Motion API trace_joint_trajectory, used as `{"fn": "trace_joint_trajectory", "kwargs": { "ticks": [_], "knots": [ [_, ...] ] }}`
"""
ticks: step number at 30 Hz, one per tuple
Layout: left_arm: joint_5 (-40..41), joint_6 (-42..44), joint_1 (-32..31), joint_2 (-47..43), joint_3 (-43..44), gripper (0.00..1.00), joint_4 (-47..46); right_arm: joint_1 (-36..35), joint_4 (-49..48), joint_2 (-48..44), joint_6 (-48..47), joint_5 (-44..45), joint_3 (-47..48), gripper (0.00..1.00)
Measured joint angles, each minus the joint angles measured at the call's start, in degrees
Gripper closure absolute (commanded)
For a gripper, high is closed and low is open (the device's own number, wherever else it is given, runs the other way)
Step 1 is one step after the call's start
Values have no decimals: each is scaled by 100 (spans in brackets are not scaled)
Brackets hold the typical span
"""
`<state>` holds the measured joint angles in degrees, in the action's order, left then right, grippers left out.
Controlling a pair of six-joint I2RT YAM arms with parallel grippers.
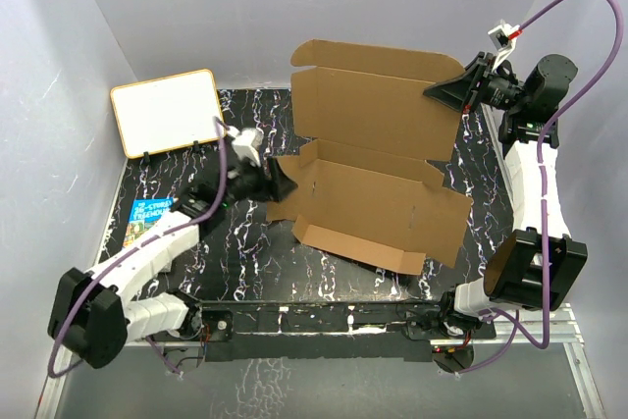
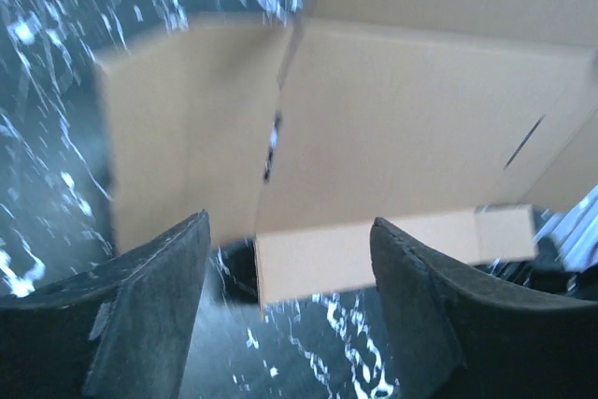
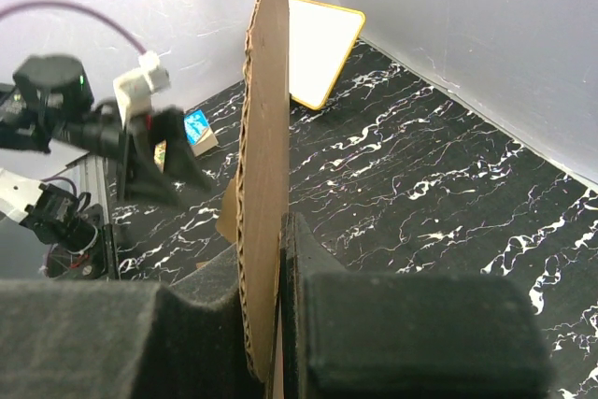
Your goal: Fold the paper box
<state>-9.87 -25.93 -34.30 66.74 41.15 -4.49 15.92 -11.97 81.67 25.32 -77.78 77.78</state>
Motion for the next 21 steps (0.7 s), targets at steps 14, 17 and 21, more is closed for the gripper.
{"fn": "trace_joint_trajectory", "kwargs": {
  "ticks": [14, 17, 21],
  "knots": [
    [-3508, -1414, 2688, 2070, 2345, 3, -3239, 0, 0, 0, 2, -17, 0, 92],
    [-3803, -1696, 2688, 2693, 2702, 4, -3779, 0, 0, 0, 2, -17, 0, 92],
    [-4006, -1744, 2603, 3187, 2924, 6, -3899, 0, 0, 0, 7, -17, 0, 92]
  ]
}}
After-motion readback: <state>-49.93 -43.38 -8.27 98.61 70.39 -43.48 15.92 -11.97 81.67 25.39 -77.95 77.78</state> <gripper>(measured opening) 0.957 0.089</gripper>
